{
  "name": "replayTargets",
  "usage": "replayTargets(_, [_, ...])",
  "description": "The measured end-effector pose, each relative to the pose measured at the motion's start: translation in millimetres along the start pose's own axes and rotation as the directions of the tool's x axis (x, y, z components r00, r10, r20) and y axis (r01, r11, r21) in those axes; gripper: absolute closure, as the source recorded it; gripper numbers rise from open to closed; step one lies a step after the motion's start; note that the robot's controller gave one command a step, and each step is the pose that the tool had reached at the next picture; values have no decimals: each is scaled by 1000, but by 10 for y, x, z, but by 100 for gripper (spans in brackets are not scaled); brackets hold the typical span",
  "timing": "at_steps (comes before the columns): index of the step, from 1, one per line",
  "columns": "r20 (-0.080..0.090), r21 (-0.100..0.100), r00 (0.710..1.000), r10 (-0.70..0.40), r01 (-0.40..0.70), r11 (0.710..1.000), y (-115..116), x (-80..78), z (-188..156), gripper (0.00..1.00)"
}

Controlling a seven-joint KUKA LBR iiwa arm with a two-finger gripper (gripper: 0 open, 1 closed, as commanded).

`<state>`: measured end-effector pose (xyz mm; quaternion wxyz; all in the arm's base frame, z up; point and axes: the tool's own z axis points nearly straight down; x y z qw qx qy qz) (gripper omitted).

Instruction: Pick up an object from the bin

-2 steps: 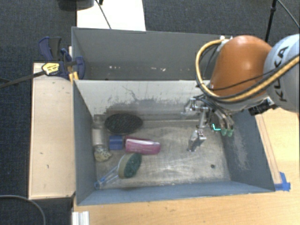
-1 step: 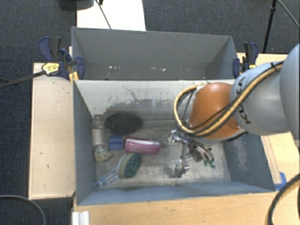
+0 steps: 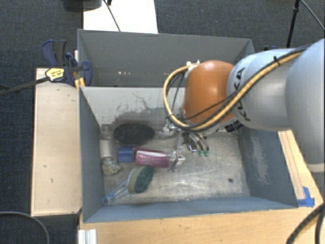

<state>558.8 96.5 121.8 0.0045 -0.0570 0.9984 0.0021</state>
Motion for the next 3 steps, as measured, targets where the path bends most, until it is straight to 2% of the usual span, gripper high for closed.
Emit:
replayTargets(1, [-4, 3, 999, 38, -38, 999, 138, -15, 502, 0])
replayTargets(2, [2, 2, 999, 39, -39, 999, 135, -34, 472, 100])
replayTargets(3, [1, 4, 1000, -19, 19, 1000, -34, -89, -1156, 100])
